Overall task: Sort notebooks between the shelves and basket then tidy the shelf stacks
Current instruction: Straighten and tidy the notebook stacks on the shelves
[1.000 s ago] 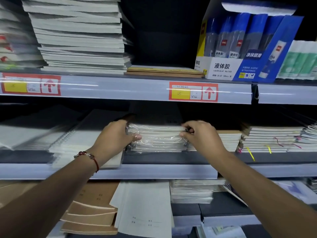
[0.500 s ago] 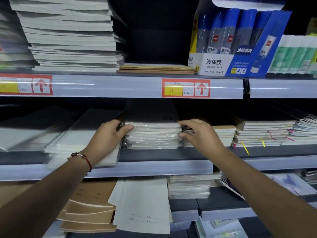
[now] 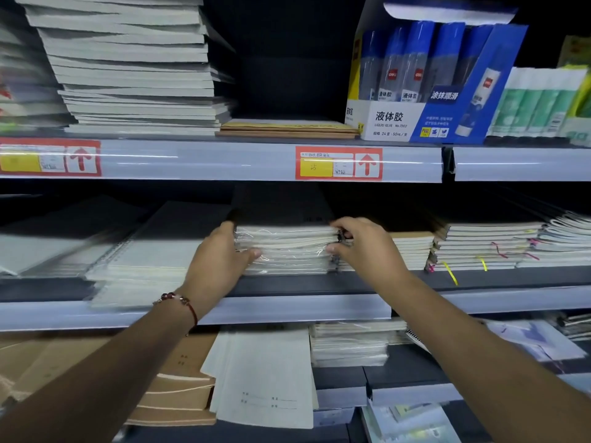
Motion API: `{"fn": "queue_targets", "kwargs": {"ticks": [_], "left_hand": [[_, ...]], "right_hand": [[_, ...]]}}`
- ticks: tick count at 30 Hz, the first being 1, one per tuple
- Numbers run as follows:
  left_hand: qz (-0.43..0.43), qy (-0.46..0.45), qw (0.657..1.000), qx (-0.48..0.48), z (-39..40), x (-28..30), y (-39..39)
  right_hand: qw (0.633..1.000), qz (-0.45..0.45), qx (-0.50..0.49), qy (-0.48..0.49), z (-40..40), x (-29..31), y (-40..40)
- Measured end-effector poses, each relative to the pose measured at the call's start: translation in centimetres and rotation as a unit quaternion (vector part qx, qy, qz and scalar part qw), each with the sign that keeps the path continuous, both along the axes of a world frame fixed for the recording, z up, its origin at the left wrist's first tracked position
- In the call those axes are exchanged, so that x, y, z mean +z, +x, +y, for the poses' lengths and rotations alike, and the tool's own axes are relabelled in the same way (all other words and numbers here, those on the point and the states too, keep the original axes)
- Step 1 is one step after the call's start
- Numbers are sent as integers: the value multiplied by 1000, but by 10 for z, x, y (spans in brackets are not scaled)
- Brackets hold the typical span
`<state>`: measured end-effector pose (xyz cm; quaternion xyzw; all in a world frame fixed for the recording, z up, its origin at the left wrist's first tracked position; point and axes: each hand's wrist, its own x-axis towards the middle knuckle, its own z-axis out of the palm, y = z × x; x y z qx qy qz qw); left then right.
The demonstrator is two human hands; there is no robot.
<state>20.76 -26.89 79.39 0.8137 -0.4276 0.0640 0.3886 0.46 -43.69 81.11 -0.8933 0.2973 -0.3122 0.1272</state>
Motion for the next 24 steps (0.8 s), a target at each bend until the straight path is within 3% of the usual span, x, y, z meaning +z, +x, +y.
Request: {"fn": "queue_targets", "kwargs": {"ticks": [9, 16, 19, 24], "left_hand": [[-26, 81, 996, -3, 6, 9, 4], [-14, 93, 995, 31, 3, 13, 0], [31, 88, 996, -11, 7, 13, 1], [118, 7, 993, -25, 3, 12, 3]], "right_hand": [[1000, 4, 17, -10, 3, -4, -4], [999, 7, 16, -28, 4, -4, 0], [999, -1, 31, 7, 3, -1, -5], [998, -51, 20, 44, -5, 3, -1]]}}
